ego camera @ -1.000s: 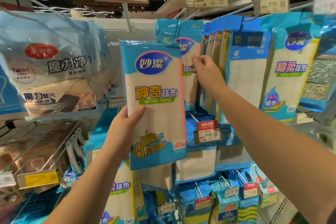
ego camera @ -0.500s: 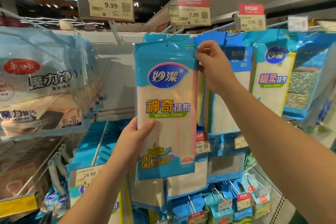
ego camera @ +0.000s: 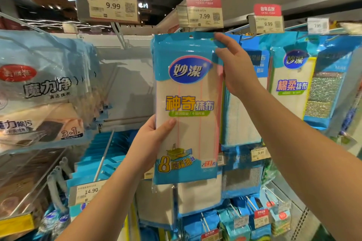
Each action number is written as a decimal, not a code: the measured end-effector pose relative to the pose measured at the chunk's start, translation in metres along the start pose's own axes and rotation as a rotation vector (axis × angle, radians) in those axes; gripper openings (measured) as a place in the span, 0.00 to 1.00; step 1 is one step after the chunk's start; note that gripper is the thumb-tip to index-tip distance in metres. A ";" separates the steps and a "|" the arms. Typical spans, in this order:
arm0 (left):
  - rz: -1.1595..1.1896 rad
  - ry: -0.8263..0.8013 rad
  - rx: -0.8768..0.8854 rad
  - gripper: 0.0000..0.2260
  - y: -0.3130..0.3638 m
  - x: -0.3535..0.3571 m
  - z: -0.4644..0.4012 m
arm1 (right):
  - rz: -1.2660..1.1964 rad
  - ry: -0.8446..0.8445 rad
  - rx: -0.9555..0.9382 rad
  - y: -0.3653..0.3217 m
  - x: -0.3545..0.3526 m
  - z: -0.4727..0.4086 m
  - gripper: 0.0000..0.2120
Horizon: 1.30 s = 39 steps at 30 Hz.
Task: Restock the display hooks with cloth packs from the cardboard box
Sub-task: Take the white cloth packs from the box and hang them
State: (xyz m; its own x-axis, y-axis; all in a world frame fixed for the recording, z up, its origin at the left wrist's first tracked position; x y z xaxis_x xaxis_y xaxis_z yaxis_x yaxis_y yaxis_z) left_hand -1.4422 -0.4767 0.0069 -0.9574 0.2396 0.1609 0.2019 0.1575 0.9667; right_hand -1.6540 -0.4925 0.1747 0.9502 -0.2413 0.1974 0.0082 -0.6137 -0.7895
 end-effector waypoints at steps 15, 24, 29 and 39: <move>-0.073 0.003 0.065 0.22 0.003 0.010 0.003 | 0.044 -0.041 0.033 -0.013 0.005 -0.025 0.26; 0.016 0.052 0.078 0.14 0.011 0.015 0.020 | 0.063 -0.046 0.087 -0.014 0.004 -0.028 0.26; 0.035 0.060 0.069 0.15 0.012 0.019 0.031 | 0.076 -0.073 0.115 -0.012 0.003 -0.025 0.27; 0.116 0.218 0.024 0.08 0.006 0.016 0.018 | 0.471 -0.032 0.039 -0.003 0.004 -0.025 0.29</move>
State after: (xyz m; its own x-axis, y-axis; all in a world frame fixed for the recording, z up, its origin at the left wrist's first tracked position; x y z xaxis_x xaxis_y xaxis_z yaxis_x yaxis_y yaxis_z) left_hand -1.4529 -0.4546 0.0122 -0.9490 0.0455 0.3121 0.3153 0.1647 0.9346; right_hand -1.6578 -0.5102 0.1924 0.8624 -0.4627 -0.2054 -0.4150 -0.4139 -0.8102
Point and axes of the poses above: each hand's wrist, its own z-axis away from the middle knuckle, its own x-axis out of the palm, y = z × x, the point moved 8 cm from there along -z, towards the middle knuckle, and after that the axes turned 5 degrees about y, right-handed, at the moved point
